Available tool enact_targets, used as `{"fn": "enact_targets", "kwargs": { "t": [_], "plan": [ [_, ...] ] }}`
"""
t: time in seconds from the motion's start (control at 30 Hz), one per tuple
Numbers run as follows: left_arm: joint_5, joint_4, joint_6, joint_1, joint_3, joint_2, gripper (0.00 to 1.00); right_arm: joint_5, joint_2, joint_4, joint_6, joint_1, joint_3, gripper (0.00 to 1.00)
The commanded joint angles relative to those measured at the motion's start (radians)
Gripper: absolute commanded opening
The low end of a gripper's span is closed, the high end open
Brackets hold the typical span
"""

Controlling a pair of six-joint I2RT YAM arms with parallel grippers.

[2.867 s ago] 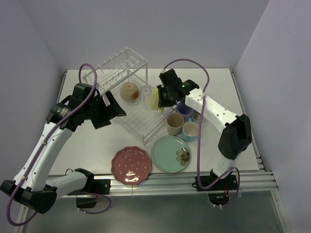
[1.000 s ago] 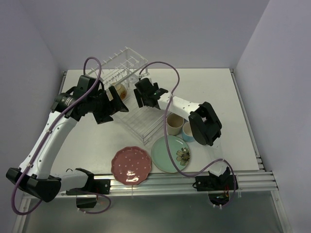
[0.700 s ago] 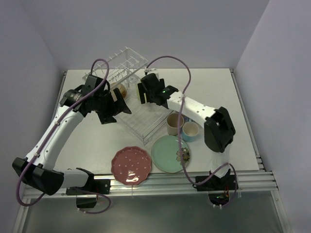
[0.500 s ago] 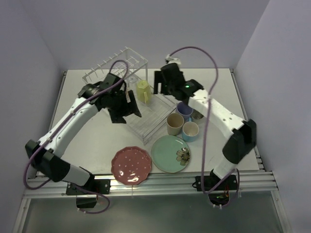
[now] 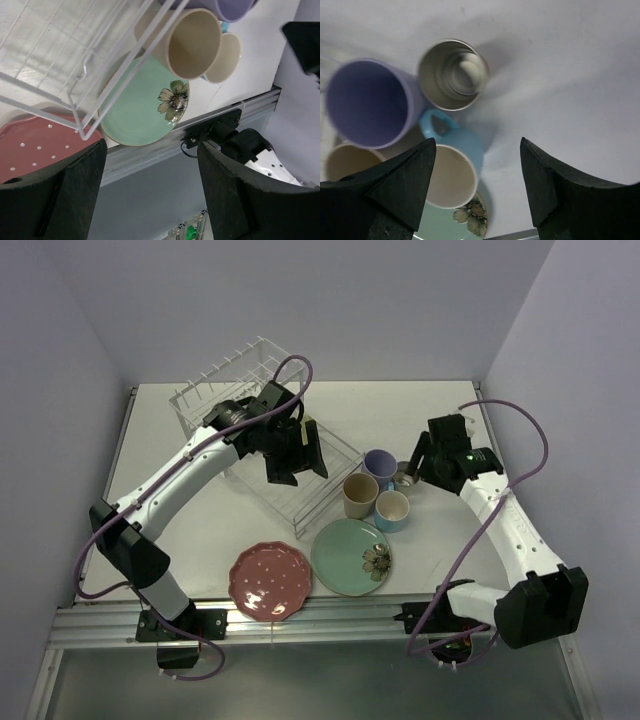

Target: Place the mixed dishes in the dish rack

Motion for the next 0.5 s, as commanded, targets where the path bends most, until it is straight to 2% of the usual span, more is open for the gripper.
{"fn": "enact_targets", "kwargs": {
  "t": [0.0, 0.13, 0.47],
  "plan": [
    [0.041, 0.039, 0.019, -0.014, 0.078, 0.011, 0.79, -0.035, 0.018, 0.035, -0.023, -0.058, -0.038, 0.74],
    [0.037, 0.02, 0.039, -0.022, 0.116, 0.016, 0.78, -0.055, 0.067, 0.118, -0.031, -0.07, -0.069, 0.71],
    [0.014, 0.005, 0.072, -0.02, 0.123, -0.015, 0.78, -0.064, 0.258, 0.161, 0.001, -0.083, -0.018, 0.63]
  ]
}}
